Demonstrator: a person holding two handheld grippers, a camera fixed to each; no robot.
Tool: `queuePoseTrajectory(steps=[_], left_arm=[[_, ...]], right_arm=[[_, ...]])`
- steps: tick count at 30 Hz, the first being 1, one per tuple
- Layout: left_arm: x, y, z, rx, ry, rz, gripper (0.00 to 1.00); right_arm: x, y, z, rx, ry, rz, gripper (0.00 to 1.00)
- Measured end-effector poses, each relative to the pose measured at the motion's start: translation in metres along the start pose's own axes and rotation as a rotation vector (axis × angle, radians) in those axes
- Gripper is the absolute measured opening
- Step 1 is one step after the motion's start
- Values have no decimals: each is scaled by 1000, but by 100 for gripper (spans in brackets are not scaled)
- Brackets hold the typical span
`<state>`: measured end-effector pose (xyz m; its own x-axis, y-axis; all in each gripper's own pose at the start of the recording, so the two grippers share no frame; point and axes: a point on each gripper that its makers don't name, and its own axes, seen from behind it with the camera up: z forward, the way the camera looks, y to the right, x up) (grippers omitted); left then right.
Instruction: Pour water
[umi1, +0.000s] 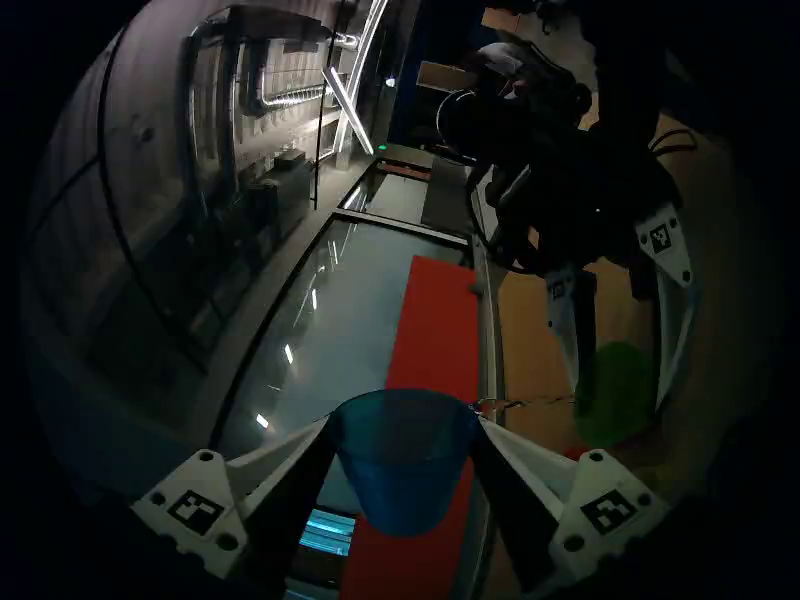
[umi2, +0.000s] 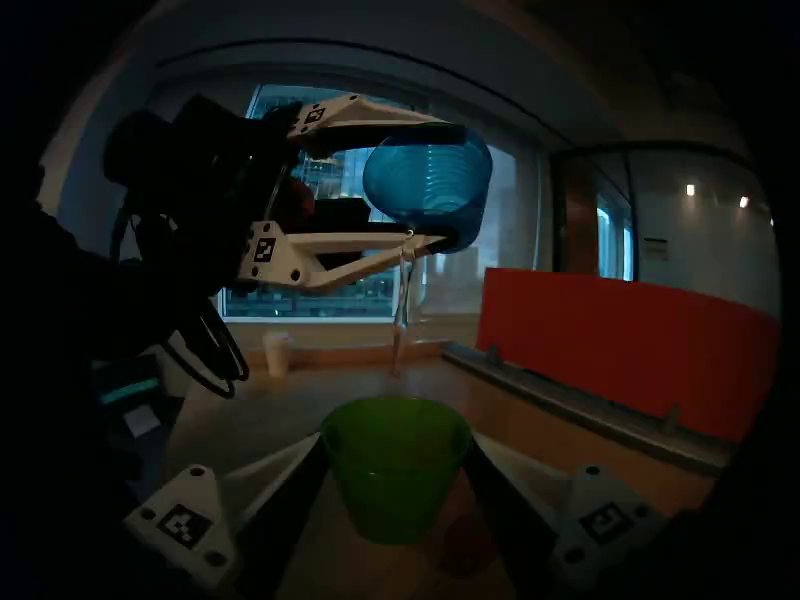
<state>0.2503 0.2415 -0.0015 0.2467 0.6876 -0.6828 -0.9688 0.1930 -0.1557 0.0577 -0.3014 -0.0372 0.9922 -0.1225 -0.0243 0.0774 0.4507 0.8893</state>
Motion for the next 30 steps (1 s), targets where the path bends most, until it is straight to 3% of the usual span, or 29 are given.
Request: queuePoseTrajectory(steps=[30], left_arm=[[11, -3, 3, 10, 10, 131, 88]], right_arm=[[-1, 2, -1, -5, 3, -1, 91]])
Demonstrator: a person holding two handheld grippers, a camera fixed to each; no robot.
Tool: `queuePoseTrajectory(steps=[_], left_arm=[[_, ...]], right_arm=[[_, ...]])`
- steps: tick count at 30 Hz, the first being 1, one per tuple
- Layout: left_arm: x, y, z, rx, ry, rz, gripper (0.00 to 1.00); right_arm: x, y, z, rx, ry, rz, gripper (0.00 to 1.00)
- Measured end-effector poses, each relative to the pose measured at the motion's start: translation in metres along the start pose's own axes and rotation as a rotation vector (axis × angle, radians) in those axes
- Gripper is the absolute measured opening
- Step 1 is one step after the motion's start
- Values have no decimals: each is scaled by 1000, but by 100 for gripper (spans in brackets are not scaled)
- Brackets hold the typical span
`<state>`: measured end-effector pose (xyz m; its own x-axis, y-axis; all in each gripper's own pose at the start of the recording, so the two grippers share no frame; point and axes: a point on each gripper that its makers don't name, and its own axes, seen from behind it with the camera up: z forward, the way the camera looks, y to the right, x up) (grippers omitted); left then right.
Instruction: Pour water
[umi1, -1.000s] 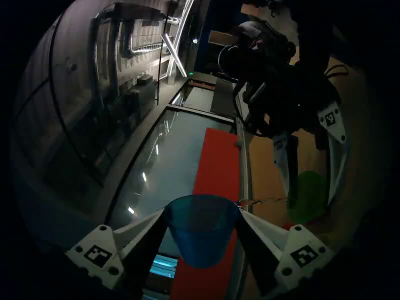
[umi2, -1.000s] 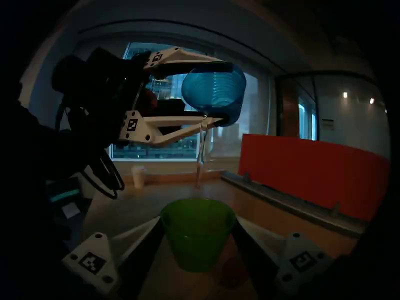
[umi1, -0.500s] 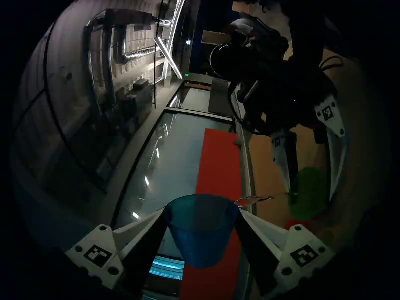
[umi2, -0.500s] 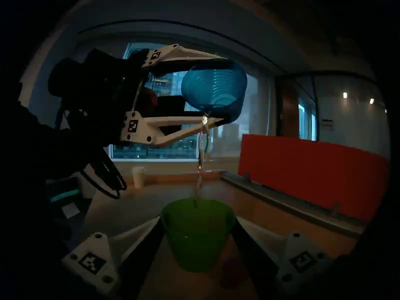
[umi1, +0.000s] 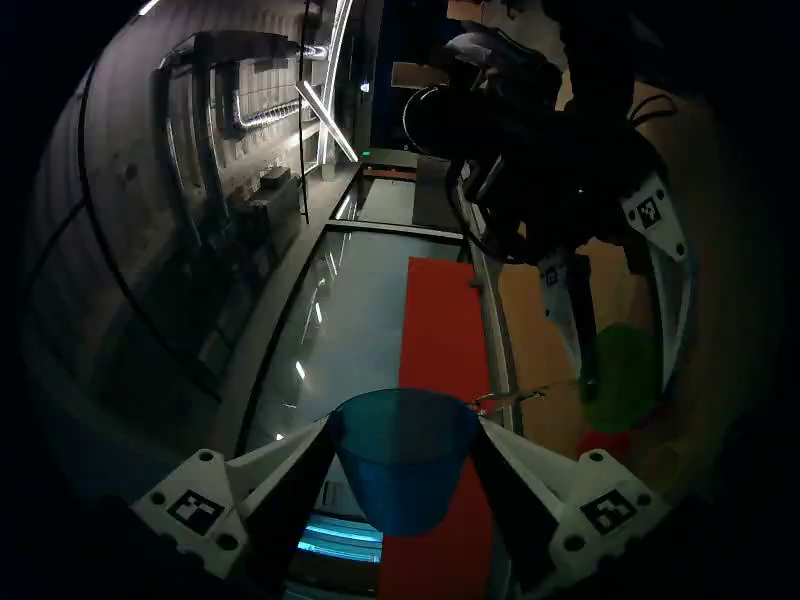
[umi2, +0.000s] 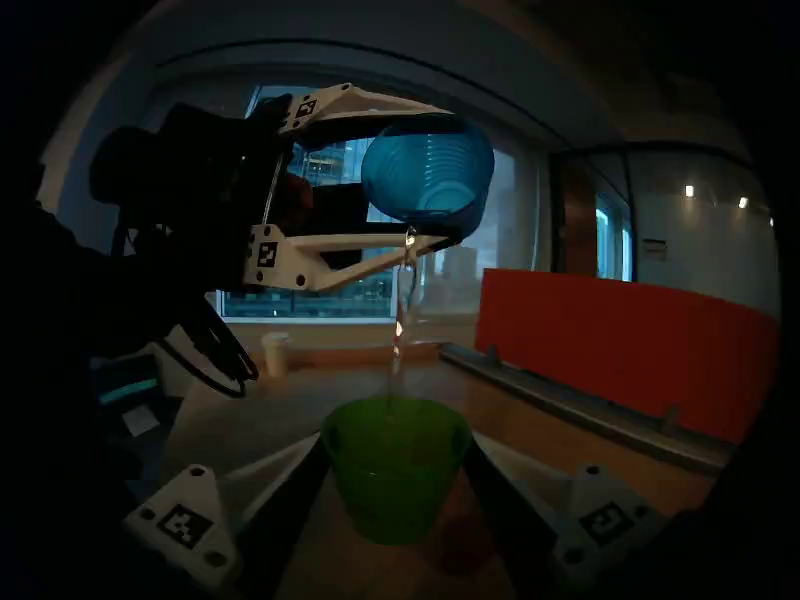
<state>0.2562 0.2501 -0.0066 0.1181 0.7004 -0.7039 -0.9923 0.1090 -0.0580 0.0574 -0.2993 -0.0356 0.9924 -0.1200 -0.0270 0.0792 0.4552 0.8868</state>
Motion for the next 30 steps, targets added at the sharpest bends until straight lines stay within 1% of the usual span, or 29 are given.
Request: queuePoseTrajectory(steps=[9, 20, 30], left_arm=[[4, -3, 2, 4, 6, 32, 88], [7, -5, 0, 7, 1, 99, 88], [16, -6, -3, 17, 5, 160, 88]], right_arm=[[-1, 1, 0, 0, 2, 1, 91], [-3, 0, 0, -1, 4, 3, 91], [-3, 1, -1, -4, 7, 4, 91]])
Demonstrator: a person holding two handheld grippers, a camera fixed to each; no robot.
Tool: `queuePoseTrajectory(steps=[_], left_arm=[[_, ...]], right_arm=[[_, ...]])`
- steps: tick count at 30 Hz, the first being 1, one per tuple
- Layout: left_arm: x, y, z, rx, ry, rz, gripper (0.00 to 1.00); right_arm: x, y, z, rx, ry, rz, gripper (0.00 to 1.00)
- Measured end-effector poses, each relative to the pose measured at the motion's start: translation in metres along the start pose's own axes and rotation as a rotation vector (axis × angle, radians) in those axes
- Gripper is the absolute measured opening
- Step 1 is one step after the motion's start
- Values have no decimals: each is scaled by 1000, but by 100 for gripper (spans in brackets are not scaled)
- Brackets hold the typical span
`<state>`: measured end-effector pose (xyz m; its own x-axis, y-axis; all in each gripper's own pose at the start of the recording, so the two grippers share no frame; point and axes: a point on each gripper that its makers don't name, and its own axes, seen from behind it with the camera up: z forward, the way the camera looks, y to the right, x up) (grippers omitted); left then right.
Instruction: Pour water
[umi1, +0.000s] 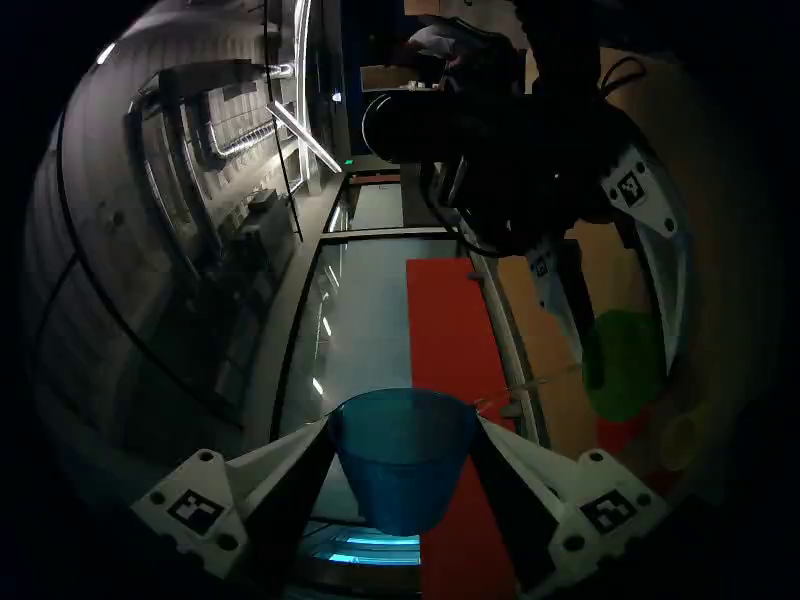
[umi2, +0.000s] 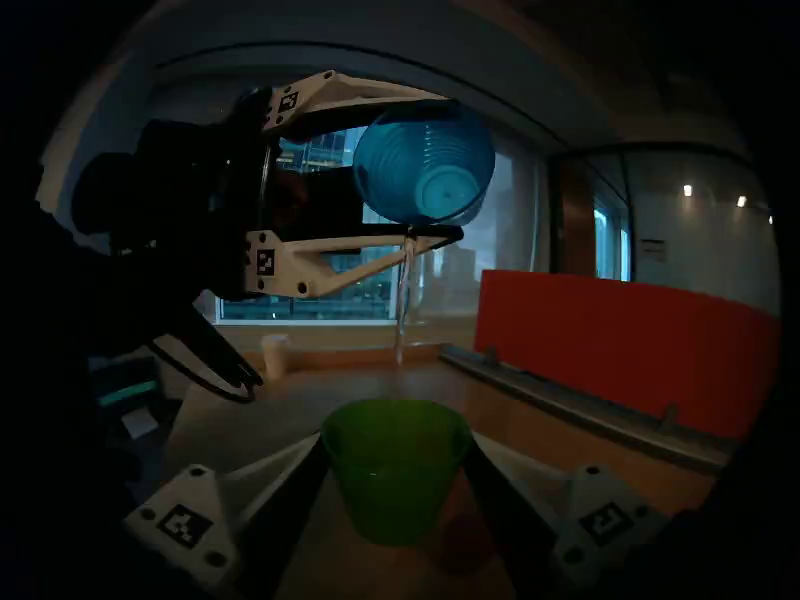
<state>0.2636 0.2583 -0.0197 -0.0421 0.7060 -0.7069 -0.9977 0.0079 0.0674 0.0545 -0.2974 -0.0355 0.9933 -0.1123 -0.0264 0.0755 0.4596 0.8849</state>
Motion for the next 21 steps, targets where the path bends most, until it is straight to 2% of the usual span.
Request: queuePoseTrajectory(steps=[6, 14, 21], left_arm=[[1, 2, -1, 2, -2, 10, 88], [-2, -3, 0, 3, -1, 8, 88], [-5, 0, 5, -5, 0, -19, 88]], right_arm=[[1, 1, -1, -1, 3, 1, 91], [1, 1, -2, -3, 3, 0, 91], [3, 2, -1, -5, 6, -1, 91]])
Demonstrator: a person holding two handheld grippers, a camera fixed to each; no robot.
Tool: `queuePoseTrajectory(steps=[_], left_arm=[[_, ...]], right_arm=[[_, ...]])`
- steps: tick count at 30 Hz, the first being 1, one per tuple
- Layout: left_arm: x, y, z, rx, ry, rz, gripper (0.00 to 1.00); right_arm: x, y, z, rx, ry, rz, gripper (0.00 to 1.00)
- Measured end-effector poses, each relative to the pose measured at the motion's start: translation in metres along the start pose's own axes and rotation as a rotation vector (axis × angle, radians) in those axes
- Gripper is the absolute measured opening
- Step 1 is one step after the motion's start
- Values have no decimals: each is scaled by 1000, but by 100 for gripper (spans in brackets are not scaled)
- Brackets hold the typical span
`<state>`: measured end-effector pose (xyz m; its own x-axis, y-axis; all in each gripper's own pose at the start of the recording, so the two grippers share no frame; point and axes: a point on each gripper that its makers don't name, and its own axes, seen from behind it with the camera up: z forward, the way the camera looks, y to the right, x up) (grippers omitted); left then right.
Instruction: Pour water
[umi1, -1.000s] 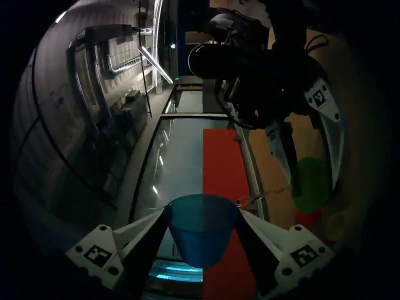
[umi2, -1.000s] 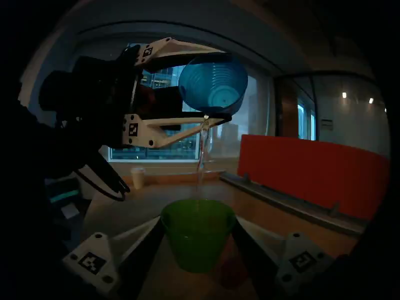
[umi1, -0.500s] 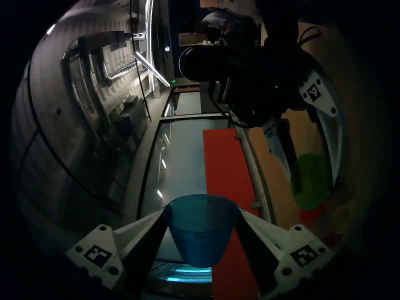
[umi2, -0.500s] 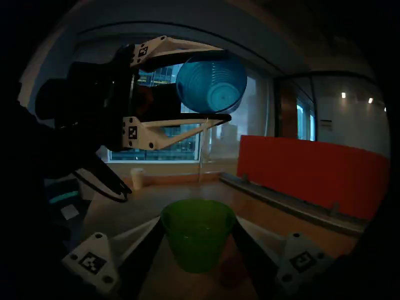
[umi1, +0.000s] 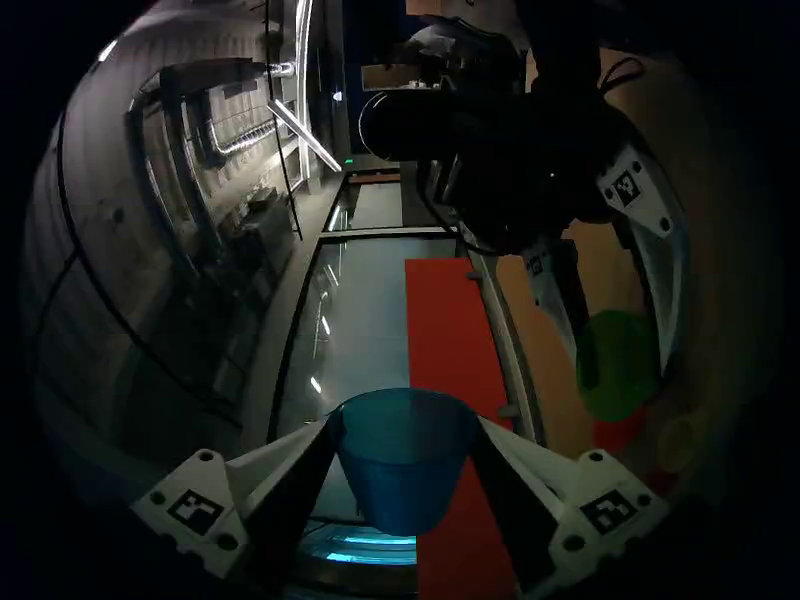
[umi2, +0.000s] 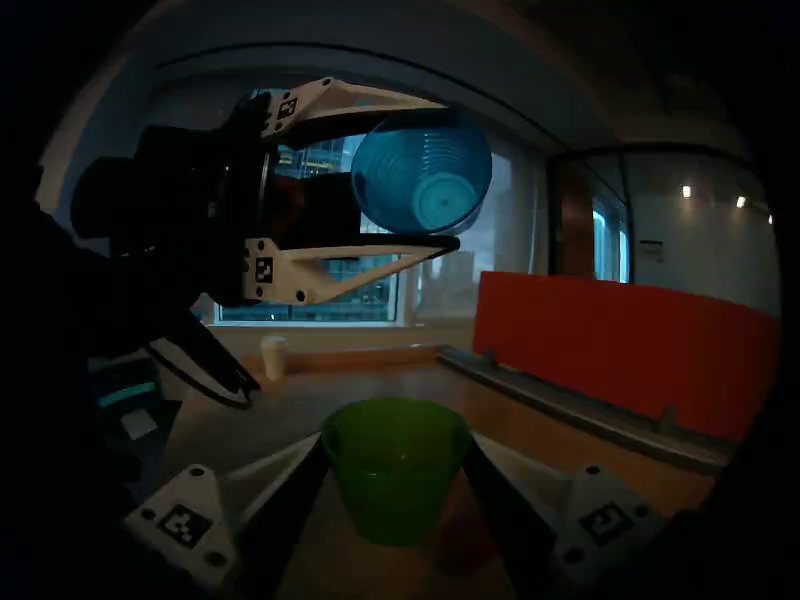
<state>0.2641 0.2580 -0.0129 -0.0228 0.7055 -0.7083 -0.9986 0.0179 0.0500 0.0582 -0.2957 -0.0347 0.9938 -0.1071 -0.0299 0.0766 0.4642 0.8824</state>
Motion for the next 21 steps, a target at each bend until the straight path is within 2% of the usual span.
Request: queuePoseTrajectory(steps=[5, 11, 21], left_arm=[[-4, 5, 2, -5, -7, -59, 88], [-9, 9, 2, 4, -13, -159, 88], [-13, 10, 3, 22, -17, -372, 88]], right_arm=[[0, 0, 0, -1, 1, 1, 91], [-1, 1, -2, -5, 2, 3, 91], [0, 3, -2, -11, 7, 8, 92]])
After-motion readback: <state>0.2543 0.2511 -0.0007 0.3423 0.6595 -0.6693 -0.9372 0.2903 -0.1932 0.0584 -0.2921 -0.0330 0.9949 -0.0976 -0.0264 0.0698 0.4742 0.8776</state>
